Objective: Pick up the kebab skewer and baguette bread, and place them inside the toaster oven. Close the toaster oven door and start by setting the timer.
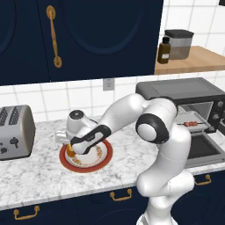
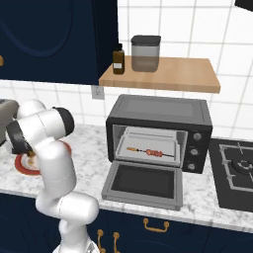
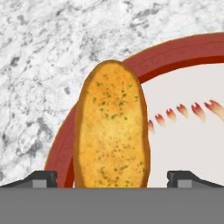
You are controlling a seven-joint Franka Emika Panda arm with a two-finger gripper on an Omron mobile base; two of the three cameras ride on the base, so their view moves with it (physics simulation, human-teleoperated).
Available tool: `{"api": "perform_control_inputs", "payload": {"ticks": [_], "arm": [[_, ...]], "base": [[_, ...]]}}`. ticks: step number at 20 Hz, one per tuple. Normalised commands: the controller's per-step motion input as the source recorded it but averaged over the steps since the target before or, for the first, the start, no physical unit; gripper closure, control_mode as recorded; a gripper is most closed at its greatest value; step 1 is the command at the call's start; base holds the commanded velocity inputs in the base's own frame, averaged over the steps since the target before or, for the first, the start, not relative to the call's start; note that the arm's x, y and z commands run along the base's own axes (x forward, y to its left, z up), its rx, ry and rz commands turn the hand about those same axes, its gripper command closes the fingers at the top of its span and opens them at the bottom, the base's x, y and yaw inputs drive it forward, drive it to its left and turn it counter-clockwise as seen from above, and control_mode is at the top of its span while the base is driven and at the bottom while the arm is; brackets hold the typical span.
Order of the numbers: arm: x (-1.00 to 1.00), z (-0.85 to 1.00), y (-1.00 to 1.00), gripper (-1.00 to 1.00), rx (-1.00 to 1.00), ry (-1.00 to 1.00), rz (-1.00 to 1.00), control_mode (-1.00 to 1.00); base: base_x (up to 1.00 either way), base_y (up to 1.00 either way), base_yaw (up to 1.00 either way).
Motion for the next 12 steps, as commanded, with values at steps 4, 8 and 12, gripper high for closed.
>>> {"api": "perform_control_inputs", "payload": {"ticks": [4,8,12], "arm": [[0.05,-0.27,0.00,-1.00,0.00,0.00,0.00,-1.00],[0.07,-0.22,0.01,-1.00,0.00,0.00,0.00,-1.00],[0.06,-0.14,0.00,-1.00,0.00,0.00,0.00,-1.00]], "base": [[0.00,0.00,0.00],[0.00,0.00,0.00],[0.00,0.00,0.00]]}}
